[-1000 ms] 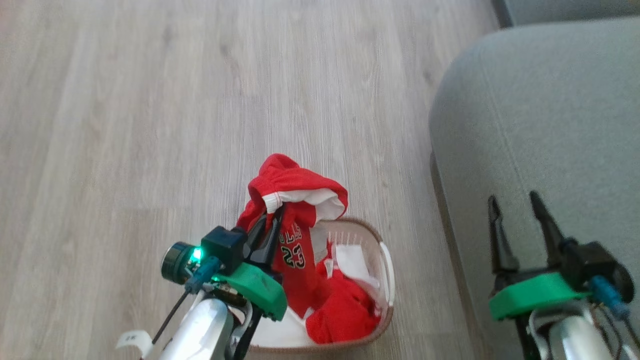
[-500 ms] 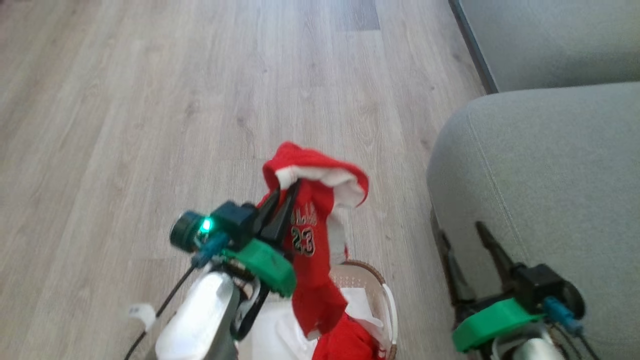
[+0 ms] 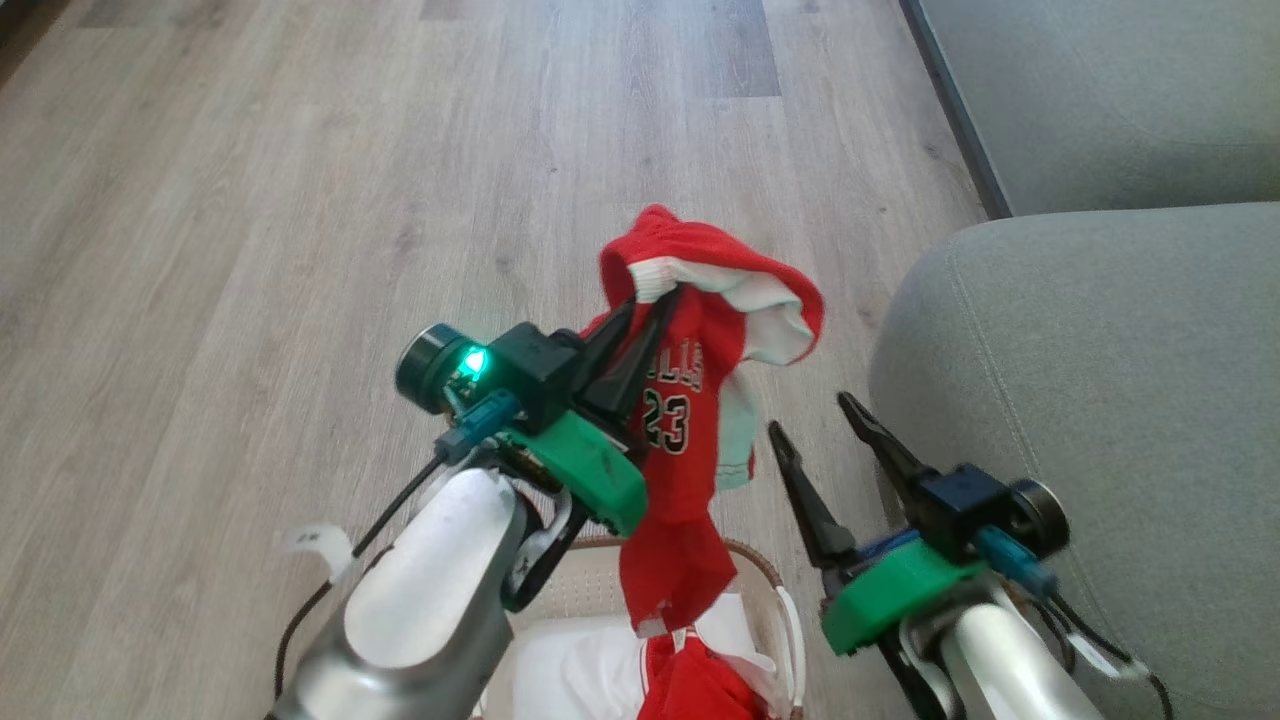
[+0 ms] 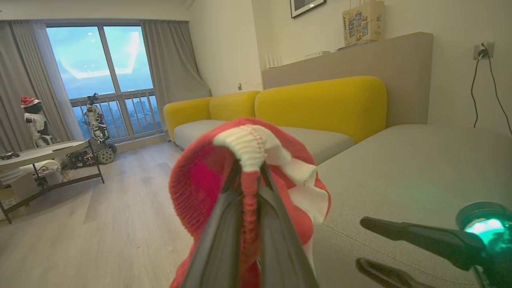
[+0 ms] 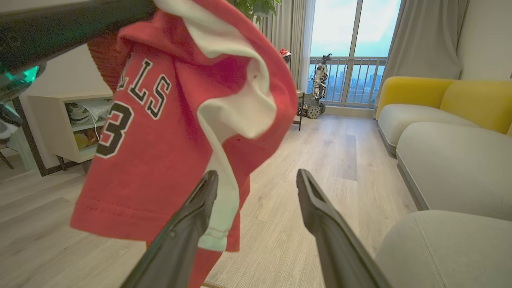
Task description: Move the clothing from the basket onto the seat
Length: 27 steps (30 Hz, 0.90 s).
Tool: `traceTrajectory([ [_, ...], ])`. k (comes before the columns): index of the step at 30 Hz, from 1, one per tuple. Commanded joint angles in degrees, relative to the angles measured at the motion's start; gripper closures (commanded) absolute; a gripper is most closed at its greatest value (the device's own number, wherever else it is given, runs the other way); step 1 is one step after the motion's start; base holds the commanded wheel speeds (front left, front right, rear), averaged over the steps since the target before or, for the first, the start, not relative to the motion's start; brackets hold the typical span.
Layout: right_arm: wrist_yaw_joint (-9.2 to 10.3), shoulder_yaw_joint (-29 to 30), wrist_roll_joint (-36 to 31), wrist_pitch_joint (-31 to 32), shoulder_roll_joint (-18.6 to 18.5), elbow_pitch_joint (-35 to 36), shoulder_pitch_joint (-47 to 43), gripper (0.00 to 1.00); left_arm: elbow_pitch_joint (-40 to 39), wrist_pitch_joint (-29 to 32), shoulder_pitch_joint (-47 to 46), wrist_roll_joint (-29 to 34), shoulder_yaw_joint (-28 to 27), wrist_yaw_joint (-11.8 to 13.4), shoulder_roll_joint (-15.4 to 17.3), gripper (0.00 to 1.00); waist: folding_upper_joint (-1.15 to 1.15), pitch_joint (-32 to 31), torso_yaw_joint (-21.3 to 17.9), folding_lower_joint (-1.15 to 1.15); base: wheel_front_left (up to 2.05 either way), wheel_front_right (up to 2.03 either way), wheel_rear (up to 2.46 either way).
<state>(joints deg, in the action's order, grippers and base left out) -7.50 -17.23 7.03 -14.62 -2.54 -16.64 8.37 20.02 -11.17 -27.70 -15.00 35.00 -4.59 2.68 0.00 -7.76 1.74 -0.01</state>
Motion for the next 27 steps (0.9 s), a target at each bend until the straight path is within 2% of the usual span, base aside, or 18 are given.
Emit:
traceTrajectory([
  [1,0.01,-1.6,-0.2,-0.4,-0.3,1.2,3.4,0.00,-2.2,-0.3,-4.1,-0.5,-1.6,0.0,0.2,1.00,0.00,0.0,0.1,0.01,0.00,0.00,0.00],
  [10,0.01,-5.6,0.3,-0.4,-0.3,-7.2,10.8,0.00,-4.0,-0.8,-5.7,-4.6,5.1,2.5,0.2,1.00,0.00,0.4,1.8,0.01,0.00,0.00,0.00],
  [16,0.01,-9.5,4.5,-0.4,-0.3,-11.5,13.7,0.00,-4.4,-1.0,-6.5,-6.2,7.6,3.7,0.2,1.00,0.00,0.7,2.9,0.01,0.00,0.00,0.00],
  [17,0.01,-10.2,5.2,-0.4,-0.3,-11.8,14.1,0.07,-4.3,-1.0,-6.5,-6.3,7.8,3.9,0.2,1.00,0.00,0.8,3.0,0.01,0.00,0.00,0.00],
  [19,0.01,-11.0,6.2,-0.4,-0.3,-12.3,14.9,0.49,-4.0,-1.1,-6.5,-6.6,8.0,4.2,0.2,1.00,0.00,0.9,3.2,0.01,0.00,0.00,0.00],
  [20,0.01,-11.3,6.5,-0.4,-0.3,-12.4,15.3,0.58,-3.7,-1.2,-6.5,-6.7,8.0,4.4,0.2,1.00,0.00,1.0,3.3,0.01,0.00,0.00,0.00],
  [21,0.01,-11.7,6.7,-0.4,-0.3,-12.5,15.6,0.75,-3.5,-1.2,-6.5,-6.9,8.0,4.5,0.2,1.00,0.00,1.1,3.3,0.01,0.00,0.00,0.00],
  [22,0.01,-11.9,6.9,-0.4,-0.3,-12.5,15.9,0.84,-3.2,-1.3,-6.4,-7.0,7.9,4.7,0.2,1.00,0.00,1.2,3.3,0.01,0.00,0.00,0.00],
  [24,0.01,-12.1,7.0,-0.4,-0.3,-12.5,16.3,1.00,-2.6,-1.5,-6.2,-7.4,7.6,5.1,0.2,1.00,0.00,1.3,3.2,0.01,0.00,0.00,0.00],
  [27,0.01,-12.1,7.2,-0.4,-0.6,-11.8,16.4,1.00,-1.3,-1.8,-5.5,-7.9,6.9,5.7,0.5,1.00,0.00,1.5,2.9,0.01,0.00,0.00,0.00],
])
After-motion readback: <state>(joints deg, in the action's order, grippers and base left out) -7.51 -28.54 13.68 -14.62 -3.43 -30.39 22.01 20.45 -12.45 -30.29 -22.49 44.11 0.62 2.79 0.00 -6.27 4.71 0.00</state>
